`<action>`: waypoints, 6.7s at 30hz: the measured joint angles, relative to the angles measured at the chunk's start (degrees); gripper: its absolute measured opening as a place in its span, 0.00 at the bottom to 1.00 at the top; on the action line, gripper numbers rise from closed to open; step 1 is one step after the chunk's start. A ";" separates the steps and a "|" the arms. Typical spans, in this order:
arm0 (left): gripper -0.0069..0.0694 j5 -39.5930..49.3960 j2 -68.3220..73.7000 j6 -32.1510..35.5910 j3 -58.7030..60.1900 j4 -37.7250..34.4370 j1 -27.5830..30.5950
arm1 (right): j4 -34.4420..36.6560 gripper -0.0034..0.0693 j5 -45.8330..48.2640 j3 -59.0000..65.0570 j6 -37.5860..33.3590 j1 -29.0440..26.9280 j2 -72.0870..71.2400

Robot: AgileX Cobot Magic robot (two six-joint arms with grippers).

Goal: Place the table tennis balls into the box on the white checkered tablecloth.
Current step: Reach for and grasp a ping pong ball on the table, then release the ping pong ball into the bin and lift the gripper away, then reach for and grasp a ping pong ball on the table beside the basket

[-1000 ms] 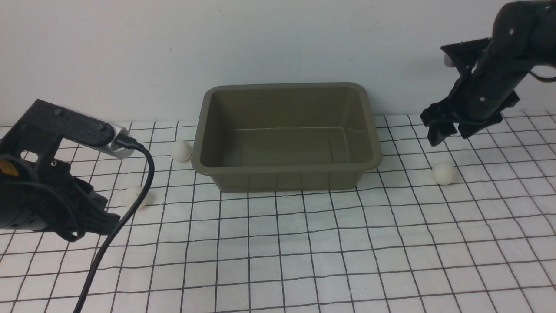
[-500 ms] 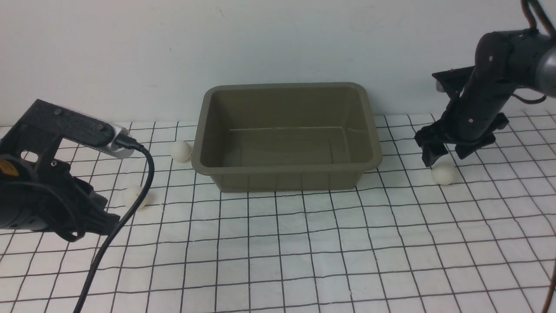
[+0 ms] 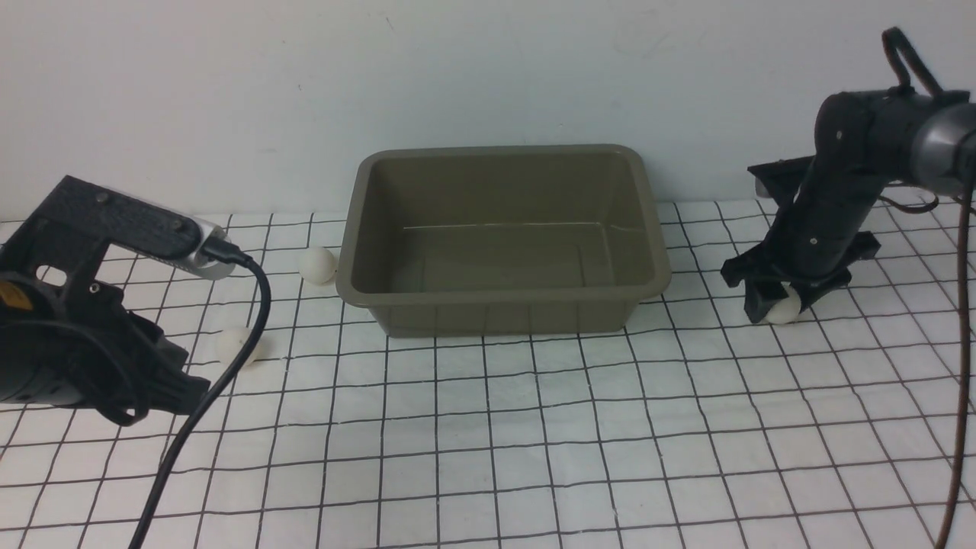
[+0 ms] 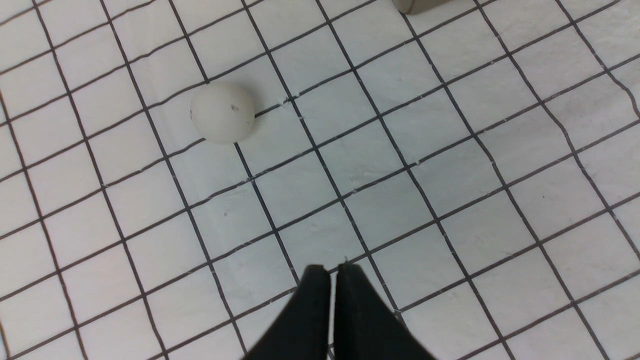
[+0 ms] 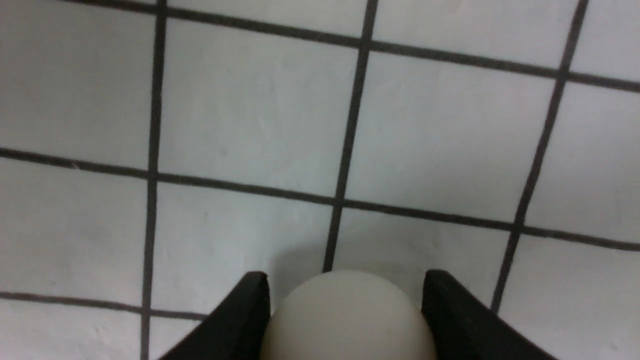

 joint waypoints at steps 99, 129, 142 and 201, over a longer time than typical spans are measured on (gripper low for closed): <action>0.76 1.94 47.41 -16.13 -32.43 9.21 4.98 | -2.58 0.76 9.55 -26.32 2.57 19.67 -21.24; 0.76 4.65 60.70 -20.37 -62.51 17.90 18.05 | -2.45 0.76 9.61 -26.32 2.57 19.67 -20.86; 0.76 7.83 70.40 -15.51 -74.12 11.36 19.54 | -2.45 0.76 9.61 -26.32 2.57 19.67 -20.86; 0.55 19.00 63.00 -14.30 -77.57 8.02 19.48 | -2.63 0.72 9.59 -26.32 2.68 19.60 -18.66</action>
